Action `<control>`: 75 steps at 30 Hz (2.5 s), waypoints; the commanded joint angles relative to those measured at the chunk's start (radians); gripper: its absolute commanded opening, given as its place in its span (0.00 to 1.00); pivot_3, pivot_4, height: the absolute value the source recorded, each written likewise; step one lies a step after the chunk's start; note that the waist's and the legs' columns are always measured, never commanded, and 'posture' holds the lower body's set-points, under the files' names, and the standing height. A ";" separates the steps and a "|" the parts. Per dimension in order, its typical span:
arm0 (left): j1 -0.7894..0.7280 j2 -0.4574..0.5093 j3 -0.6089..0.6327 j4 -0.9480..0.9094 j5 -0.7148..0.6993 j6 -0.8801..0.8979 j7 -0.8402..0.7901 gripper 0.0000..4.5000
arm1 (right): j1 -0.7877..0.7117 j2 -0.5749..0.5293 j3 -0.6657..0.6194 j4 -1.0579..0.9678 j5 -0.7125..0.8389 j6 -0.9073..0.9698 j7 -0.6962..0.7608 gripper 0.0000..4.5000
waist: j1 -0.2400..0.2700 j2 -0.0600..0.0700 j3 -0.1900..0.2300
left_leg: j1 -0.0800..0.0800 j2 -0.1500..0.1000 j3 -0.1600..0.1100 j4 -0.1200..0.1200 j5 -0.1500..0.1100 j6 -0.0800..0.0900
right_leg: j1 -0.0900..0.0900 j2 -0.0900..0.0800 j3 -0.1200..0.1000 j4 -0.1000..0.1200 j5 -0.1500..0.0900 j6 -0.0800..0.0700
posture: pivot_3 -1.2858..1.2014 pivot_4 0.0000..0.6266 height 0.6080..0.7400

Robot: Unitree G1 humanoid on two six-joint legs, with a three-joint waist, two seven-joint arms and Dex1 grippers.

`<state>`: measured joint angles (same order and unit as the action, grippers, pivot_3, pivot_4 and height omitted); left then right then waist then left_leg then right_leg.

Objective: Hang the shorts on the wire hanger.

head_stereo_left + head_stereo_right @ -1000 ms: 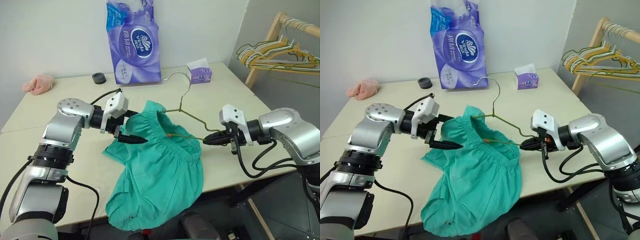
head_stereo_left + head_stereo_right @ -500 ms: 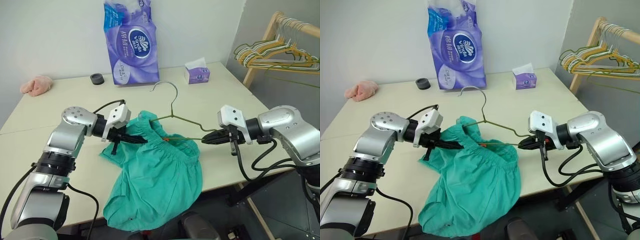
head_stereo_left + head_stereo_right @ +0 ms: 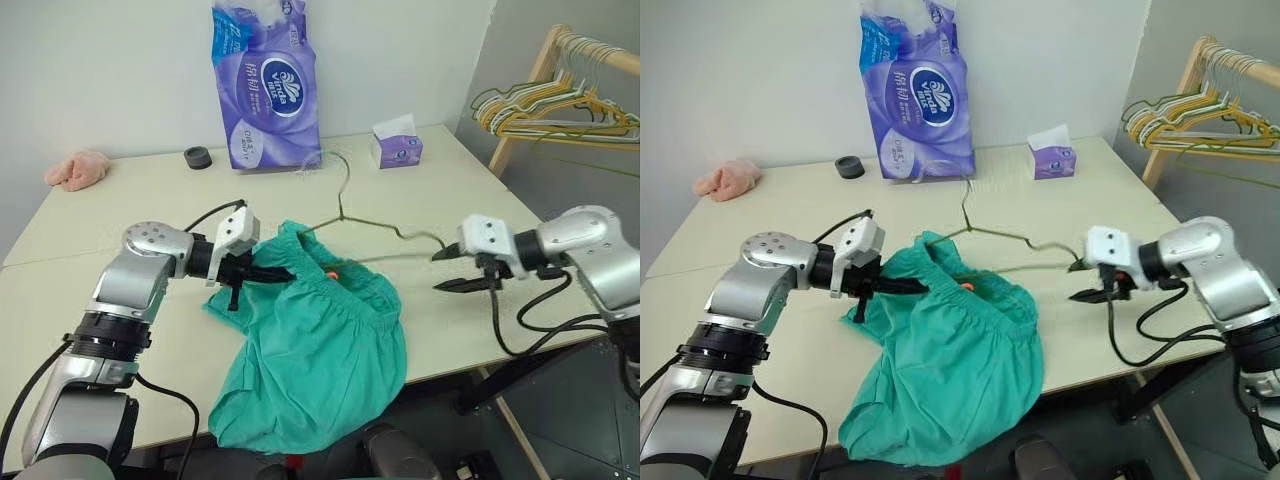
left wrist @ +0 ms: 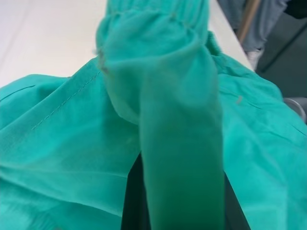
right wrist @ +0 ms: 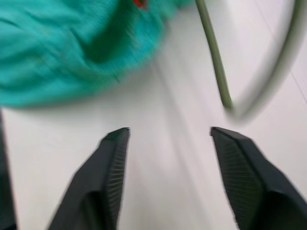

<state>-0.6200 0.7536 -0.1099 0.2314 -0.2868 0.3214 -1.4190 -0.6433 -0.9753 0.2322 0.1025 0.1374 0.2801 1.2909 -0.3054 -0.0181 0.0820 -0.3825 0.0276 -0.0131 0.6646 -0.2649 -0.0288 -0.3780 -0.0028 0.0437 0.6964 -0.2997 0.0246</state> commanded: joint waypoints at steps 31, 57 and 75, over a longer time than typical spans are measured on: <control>-0.003 -0.001 0.068 -0.025 -0.028 0.008 0.087 0.00 | 0.458 0.548 -0.041 -0.492 0.254 0.548 -0.686 0.79 | 0.010 -0.002 -0.001 | 0.000 0.001 -0.001 -0.001 0.000 0.000 | 0.000 0.004 0.000 0.001 -0.003 0.004 | 0.40 0.06 1.00; 0.162 0.192 0.240 -0.306 -0.279 0.270 0.053 0.00 | 0.142 0.281 -0.209 -0.092 0.318 0.429 -0.339 0.01 | 0.029 0.000 0.000 | 0.000 0.000 0.000 -0.002 0.000 0.000 | 0.000 0.004 0.001 0.000 -0.003 0.004 | 0.41 0.05 1.00; 0.234 0.258 0.145 -0.172 -0.057 -0.008 0.045 0.00 | 0.141 0.217 -0.221 -0.143 0.359 0.467 -0.260 0.01 | 0.033 0.000 0.000 | 0.000 0.001 0.000 -0.001 0.000 0.000 | -0.001 0.004 0.001 0.000 -0.003 0.004 | 0.41 0.04 1.00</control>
<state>-0.3737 0.9861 0.0209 0.0220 -0.3874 0.3462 -1.3871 -0.5033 -0.7170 0.0528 -0.0209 0.5067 0.7673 1.0262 -0.2726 -0.0184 0.0820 -0.3823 0.0282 -0.0133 0.6632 -0.2647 -0.0286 -0.3786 0.0010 0.0444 0.6967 -0.3022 0.0287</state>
